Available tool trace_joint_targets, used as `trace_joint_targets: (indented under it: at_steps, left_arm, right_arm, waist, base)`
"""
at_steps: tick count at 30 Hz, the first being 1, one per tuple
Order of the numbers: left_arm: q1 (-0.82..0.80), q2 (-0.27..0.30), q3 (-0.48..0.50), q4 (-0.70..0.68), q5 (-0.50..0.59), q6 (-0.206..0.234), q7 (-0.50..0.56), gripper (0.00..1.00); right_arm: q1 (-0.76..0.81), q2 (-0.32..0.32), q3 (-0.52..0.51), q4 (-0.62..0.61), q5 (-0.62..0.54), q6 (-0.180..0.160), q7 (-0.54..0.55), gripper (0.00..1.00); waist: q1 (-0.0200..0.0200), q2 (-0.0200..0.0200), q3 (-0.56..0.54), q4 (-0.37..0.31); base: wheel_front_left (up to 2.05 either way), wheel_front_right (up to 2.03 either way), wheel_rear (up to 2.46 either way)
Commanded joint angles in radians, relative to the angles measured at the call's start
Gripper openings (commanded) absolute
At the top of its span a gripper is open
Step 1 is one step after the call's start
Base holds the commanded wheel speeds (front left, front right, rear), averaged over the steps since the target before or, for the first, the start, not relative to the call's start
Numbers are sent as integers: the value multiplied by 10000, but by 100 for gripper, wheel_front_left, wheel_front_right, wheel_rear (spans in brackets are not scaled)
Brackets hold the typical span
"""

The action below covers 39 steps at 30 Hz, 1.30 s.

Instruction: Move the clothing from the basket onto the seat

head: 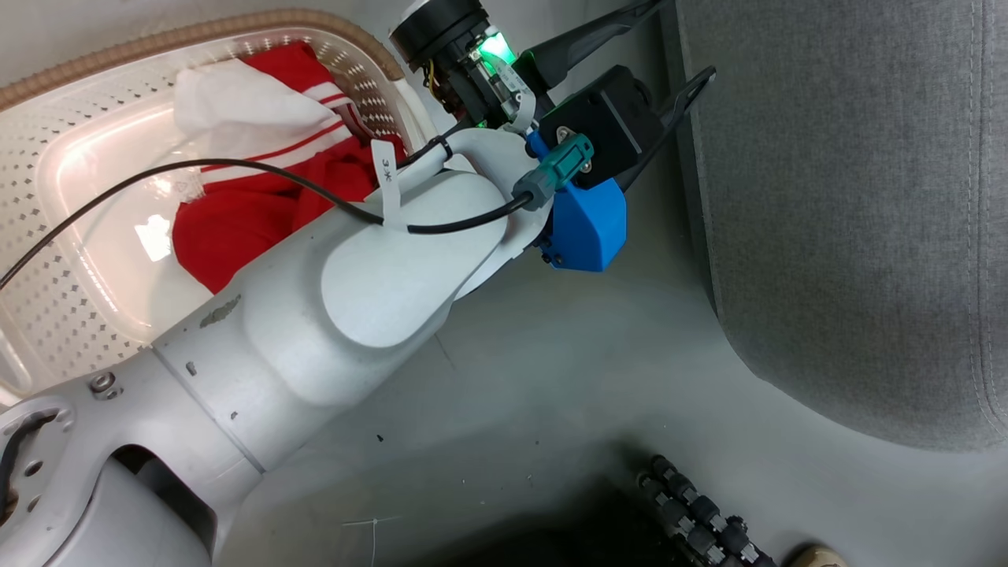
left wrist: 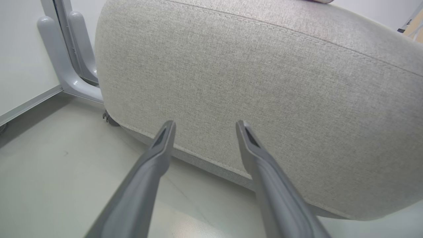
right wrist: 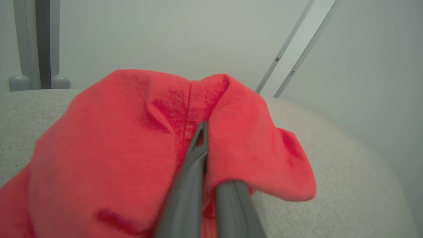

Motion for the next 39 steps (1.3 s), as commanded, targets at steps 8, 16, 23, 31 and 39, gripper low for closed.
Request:
trace_joint_targets:
  at_steps: [8, 16, 23, 31, 39]
  left_arm:
    - [168, -151, 137, 61, -197, 134, -437, 100]
    - [573, -303, 606, 236, -470, 310, -839, 100]
    - [1546, -127, 1841, -277, -501, 667, -902, 100]
    - [3632, 195, 4123, -1396, -76, 970, -905, 100]
    - [5856, 237, 6494, -2189, 571, 940, -900, 100]
  right_arm:
    - [957, 2, -47, -428, -34, -6, -5, 100]
    - [2395, -95, 232, -1518, 315, -6, -5, 100]
    - [3245, 23, 1355, -2756, 505, -6, -5, 100]
    - [4101, 551, 3200, -3798, 189, -6, -5, 100]
    - [4659, 1116, 5005, -3861, 138, -6, -5, 100]
  waist:
    - [-1, 0, -716, 326]
    - [-1, 0, -1826, 800]
    - [-1, 0, -3185, 1393]
    - [-1, 0, -4865, 2313]
    - [-1, 0, -6214, 3109]
  base:
    - [0, 0, 0]
    - [0, 0, 0]
    - [0, 0, 0]
    - [0, 0, 0]
    - [0, 0, 0]
